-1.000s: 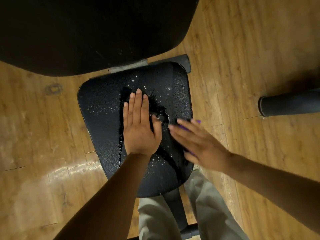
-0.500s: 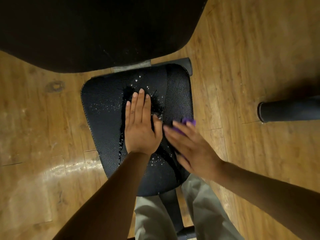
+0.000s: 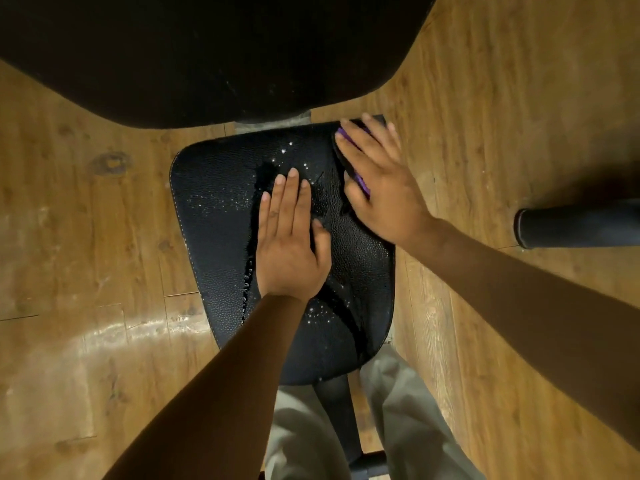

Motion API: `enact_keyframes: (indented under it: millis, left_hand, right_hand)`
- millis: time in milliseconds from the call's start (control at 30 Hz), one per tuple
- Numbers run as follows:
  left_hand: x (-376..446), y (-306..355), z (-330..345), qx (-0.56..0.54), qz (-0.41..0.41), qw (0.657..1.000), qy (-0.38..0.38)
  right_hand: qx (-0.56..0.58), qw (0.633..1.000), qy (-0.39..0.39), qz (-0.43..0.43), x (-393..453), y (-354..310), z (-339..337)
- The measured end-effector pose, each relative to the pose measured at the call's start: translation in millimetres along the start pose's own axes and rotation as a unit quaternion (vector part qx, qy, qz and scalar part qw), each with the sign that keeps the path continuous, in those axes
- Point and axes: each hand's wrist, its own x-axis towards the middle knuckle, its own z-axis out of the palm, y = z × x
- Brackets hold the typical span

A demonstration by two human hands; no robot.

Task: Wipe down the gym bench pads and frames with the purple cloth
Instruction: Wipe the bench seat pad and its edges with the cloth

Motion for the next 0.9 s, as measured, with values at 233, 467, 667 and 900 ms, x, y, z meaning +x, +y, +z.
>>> enact_keyframes:
  millis: [233, 467, 667, 900]
  left_hand:
    - [0, -1, -1, -0.004, 0.000, 1.000, -0.004]
    - [-2, -4, 1, -0.012, 0.011, 1.000, -0.007]
    - [1, -5, -3, -0.023, 0.008, 0.999, -0.030]
    - [15, -38, -36, -0.033, 0.110, 0.979, -0.166]
  right_hand:
    - [0.021, 0.996, -0.091, -0.015, -153, -69, 7]
    - [0.001, 0.990, -0.091, -0.109, -148, -46, 7]
    - [0.025, 0.997, 0.005, 0.080, -137, -65, 14]
    - [-0.066, 0.993, -0.019, 0.098, -175, -156, 52]
